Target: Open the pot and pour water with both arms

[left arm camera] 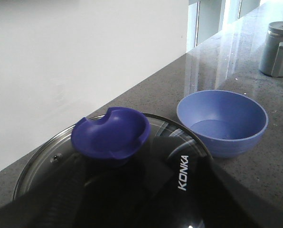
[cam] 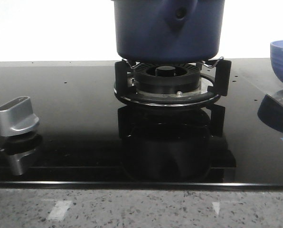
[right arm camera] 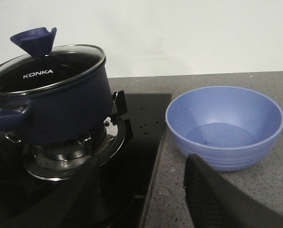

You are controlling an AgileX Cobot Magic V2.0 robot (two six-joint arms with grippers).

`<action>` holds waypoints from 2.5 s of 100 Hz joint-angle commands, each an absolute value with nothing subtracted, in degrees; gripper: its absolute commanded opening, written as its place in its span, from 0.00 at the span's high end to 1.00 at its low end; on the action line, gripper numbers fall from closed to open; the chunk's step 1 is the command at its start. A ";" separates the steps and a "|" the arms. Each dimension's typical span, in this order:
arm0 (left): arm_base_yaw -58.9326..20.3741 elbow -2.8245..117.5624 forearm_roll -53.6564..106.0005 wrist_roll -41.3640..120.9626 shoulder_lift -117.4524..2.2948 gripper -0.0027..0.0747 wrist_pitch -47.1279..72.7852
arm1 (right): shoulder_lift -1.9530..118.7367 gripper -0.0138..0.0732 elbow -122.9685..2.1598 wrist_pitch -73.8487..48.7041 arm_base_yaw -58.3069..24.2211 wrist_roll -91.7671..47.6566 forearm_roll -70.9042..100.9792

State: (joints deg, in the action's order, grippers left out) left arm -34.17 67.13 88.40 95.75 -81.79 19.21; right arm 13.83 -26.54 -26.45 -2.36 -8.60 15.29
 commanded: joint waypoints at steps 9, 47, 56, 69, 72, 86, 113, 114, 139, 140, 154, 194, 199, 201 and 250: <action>-34.59 71.25 90.49 95.94 -82.96 0.41 20.11 | 14.83 0.42 -27.91 -22.30 -2.57 -9.29 15.79; -34.59 72.98 90.88 97.49 -86.20 0.33 19.85 | 14.83 0.42 -27.91 -22.30 -2.57 -9.29 15.79; -34.59 72.98 92.77 97.49 -87.43 0.33 19.57 | 14.83 0.42 -27.91 -22.30 -2.57 -9.29 15.79; -34.59 73.13 96.28 97.49 -88.75 0.33 17.55 | 14.83 0.42 -27.91 -22.30 -2.57 -9.29 15.79; -34.59 73.22 96.42 97.49 -89.00 0.33 17.33 | 14.83 0.42 -27.91 -22.30 -2.57 -9.29 15.79; -34.59 74.47 96.65 97.49 -90.09 0.33 17.17 | 14.83 0.42 -27.91 -22.30 -2.57 -9.29 15.79; -34.59 78.63 97.46 97.49 -93.79 0.33 18.15 | 14.83 0.42 -27.91 -22.30 -2.57 -9.29 15.79; -34.59 78.76 97.63 97.49 -93.90 0.33 18.39 | 14.83 0.42 -27.91 -22.30 -2.57 -9.29 15.79; -34.59 79.56 102.70 97.49 -96.92 0.33 22.07 | 14.83 0.42 -27.91 -22.30 -2.57 -9.29 15.79; -34.59 79.57 103.06 97.49 -97.07 0.33 22.31 | 14.83 0.42 -27.91 -22.30 -2.57 -9.29 15.79; -34.59 79.66 106.10 97.49 -97.60 0.33 23.55 | 14.83 0.42 -27.91 -22.30 -2.57 -9.29 15.79; -34.59 79.71 106.36 101.12 -97.60 0.46 25.57 | 14.83 0.42 -27.91 -22.82 -2.57 -9.29 15.79; -34.59 79.71 106.36 102.01 -97.60 0.48 26.13 | 14.83 0.42 -27.91 -23.12 -2.57 -9.29 15.79; -34.59 79.71 106.36 102.01 -97.60 0.48 26.22 | 14.83 0.42 -27.91 -23.21 -2.57 -9.29 15.79; -34.59 79.71 106.87 102.14 -97.60 0.53 30.79 | 14.83 0.42 -27.91 -24.73 -2.57 -9.29 15.79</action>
State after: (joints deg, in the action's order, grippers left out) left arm -34.06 78.46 103.80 102.84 -99.50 24.91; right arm 13.83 -26.54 -28.40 -2.36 -8.60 15.29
